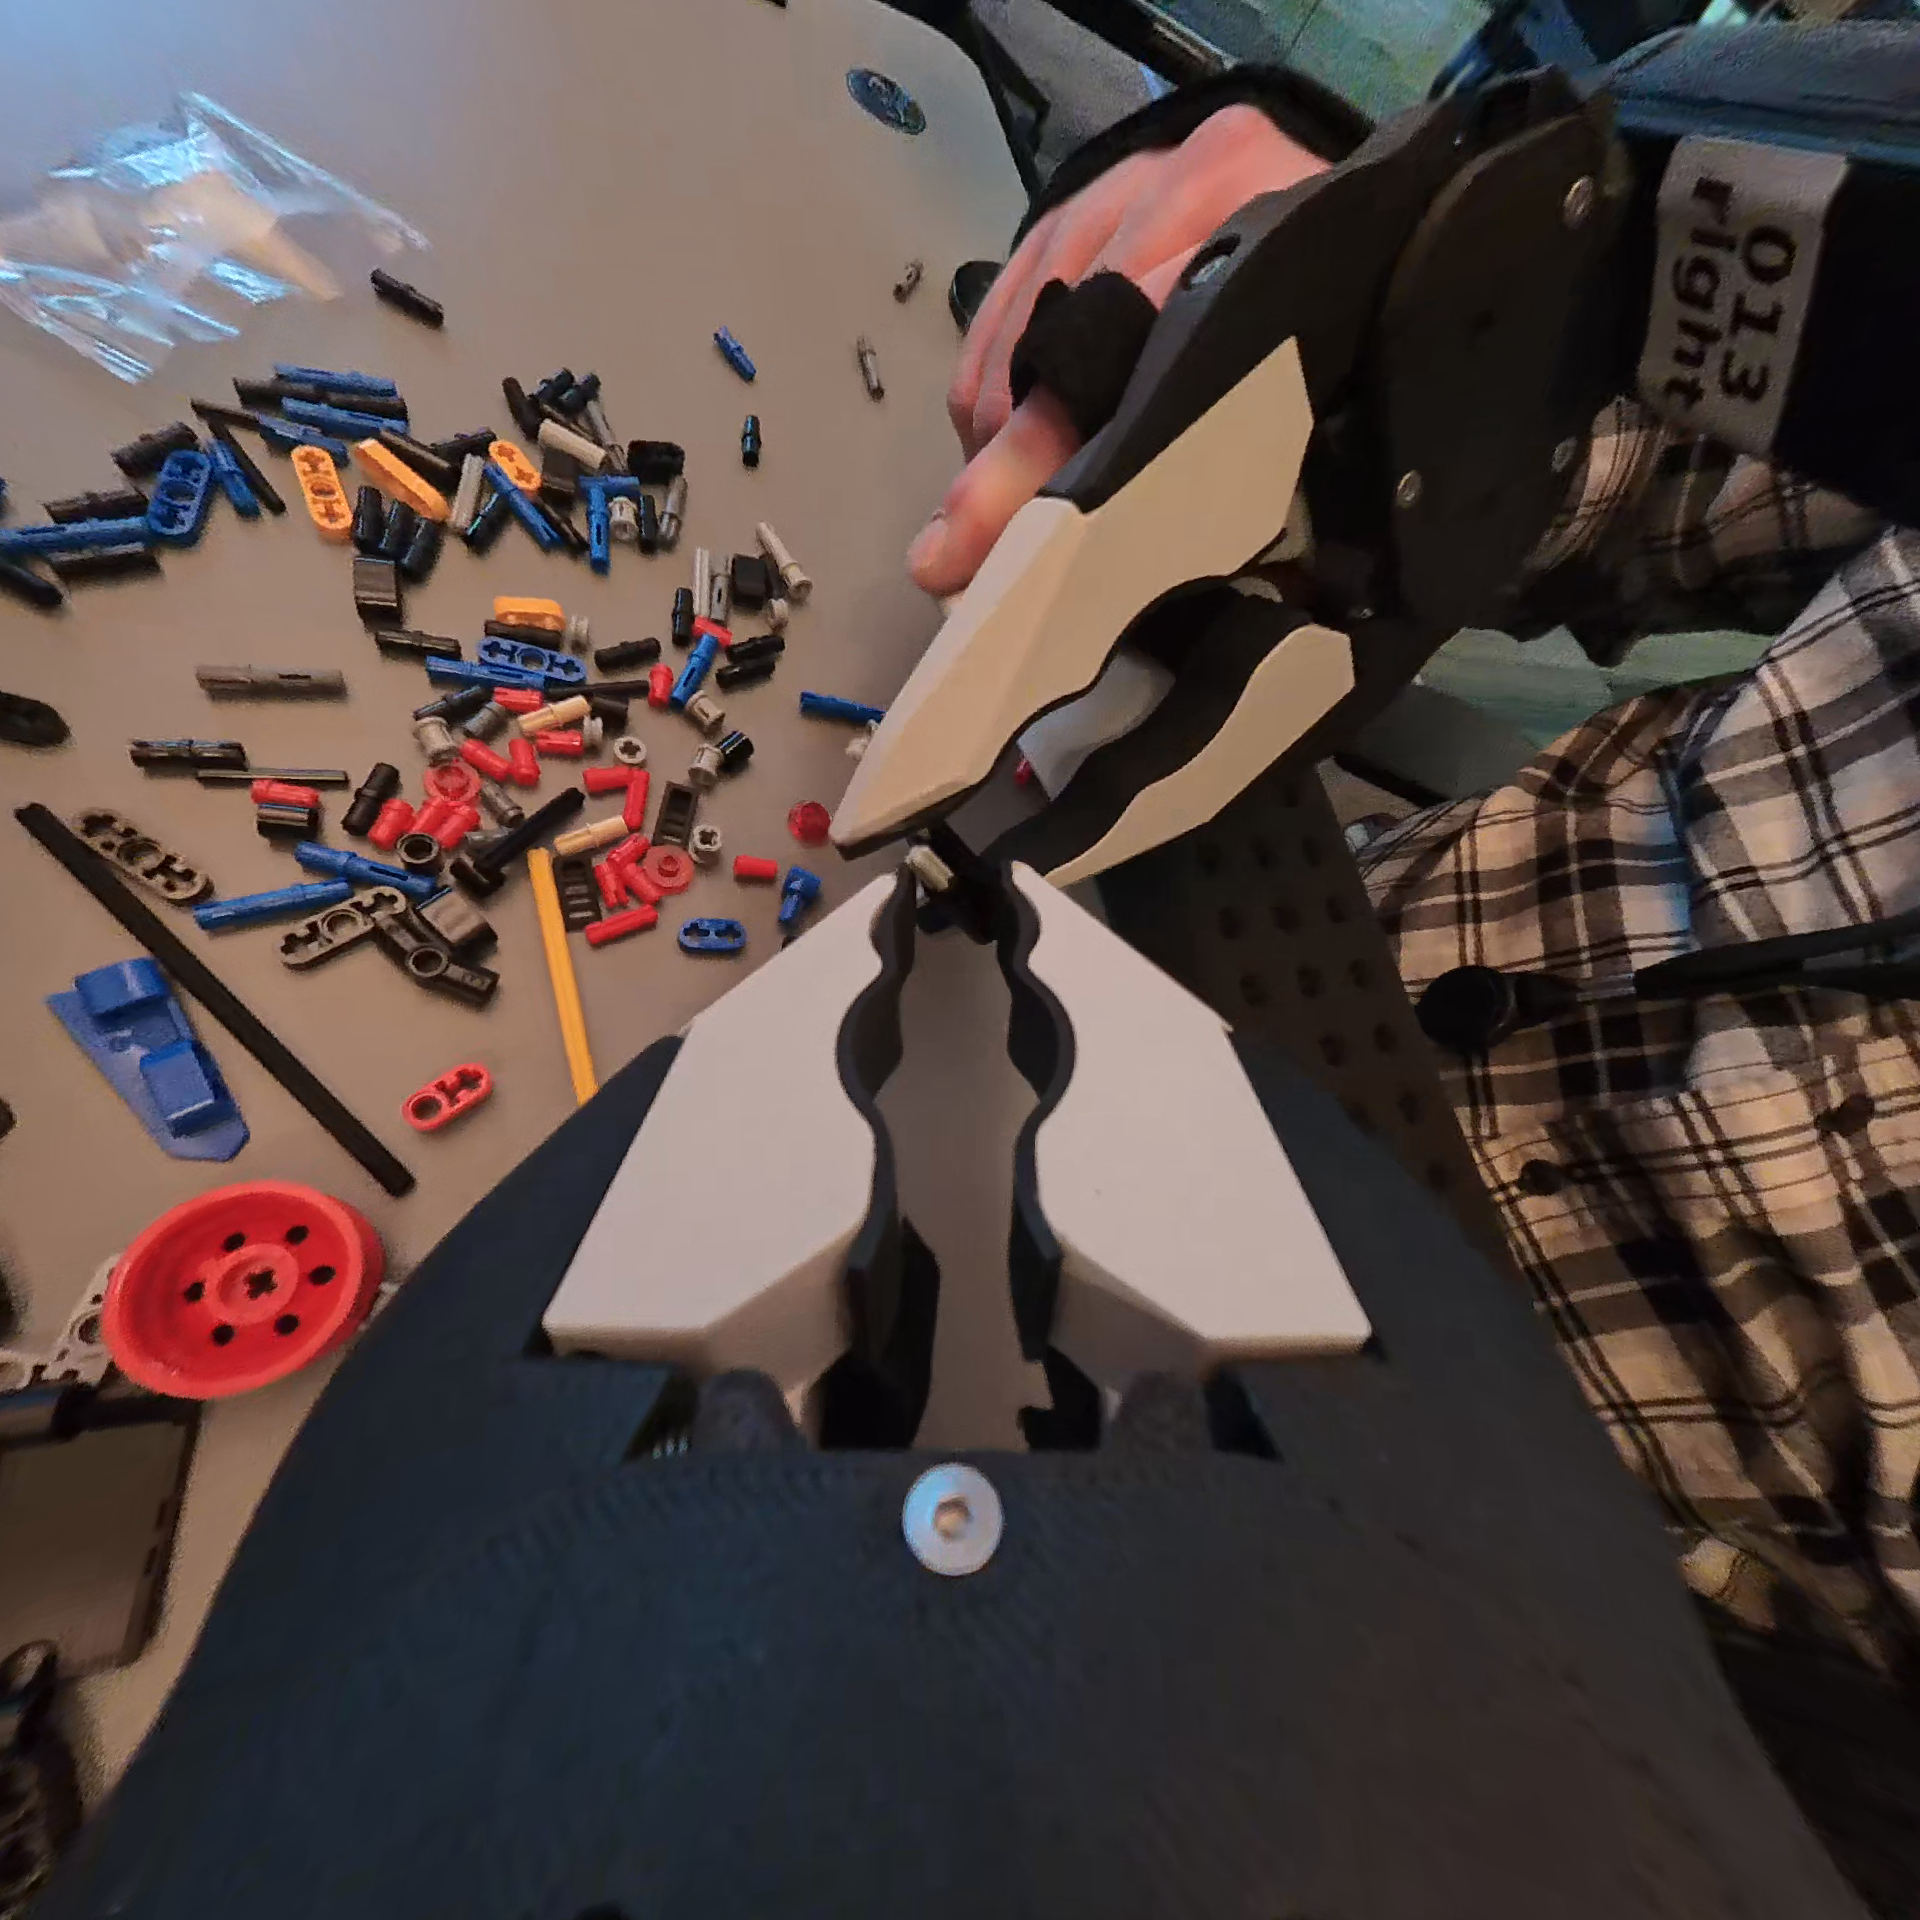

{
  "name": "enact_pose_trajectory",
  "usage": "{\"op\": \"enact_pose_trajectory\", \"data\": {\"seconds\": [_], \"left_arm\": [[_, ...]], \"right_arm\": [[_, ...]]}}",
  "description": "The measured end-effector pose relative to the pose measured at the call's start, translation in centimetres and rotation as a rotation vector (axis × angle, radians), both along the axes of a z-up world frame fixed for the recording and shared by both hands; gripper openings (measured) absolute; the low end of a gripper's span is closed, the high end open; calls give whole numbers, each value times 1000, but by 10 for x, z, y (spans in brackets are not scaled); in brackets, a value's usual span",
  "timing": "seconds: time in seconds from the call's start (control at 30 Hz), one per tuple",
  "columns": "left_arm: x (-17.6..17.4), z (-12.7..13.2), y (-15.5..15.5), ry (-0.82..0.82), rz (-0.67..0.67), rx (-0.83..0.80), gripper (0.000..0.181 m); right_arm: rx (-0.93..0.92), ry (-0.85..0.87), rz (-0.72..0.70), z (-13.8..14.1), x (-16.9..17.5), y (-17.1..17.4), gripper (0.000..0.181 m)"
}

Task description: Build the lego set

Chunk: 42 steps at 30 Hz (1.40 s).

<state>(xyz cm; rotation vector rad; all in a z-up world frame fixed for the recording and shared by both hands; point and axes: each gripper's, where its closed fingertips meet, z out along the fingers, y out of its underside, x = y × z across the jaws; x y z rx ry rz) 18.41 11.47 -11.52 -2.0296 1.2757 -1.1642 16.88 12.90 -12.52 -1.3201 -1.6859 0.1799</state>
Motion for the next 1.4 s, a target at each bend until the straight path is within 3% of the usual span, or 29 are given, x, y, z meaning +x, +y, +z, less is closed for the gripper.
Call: {"op": "enact_pose_trajectory", "data": {"seconds": [0.23,0.37,0.53,0.7,1.0,1.4], "left_arm": [[-7,5,5,-12,31,30,28],[-3,18,7,-78,35,91,23],[6,21,6,-107,47,98,9],[5,16,7,-92,41,90,6],[4,9,6,-24,24,104,6],[10,3,10,-10,54,133,3]], "right_arm": [[-18,78,-38,13,4,3,24],[-118,190,-49,24,7,6,24],[-67,203,-68,28,9,10,24],[116,142,-84,28,10,15,33],[344,-1,2,22,6,12,28],[379,-98,23,13,11,16,15]]}}
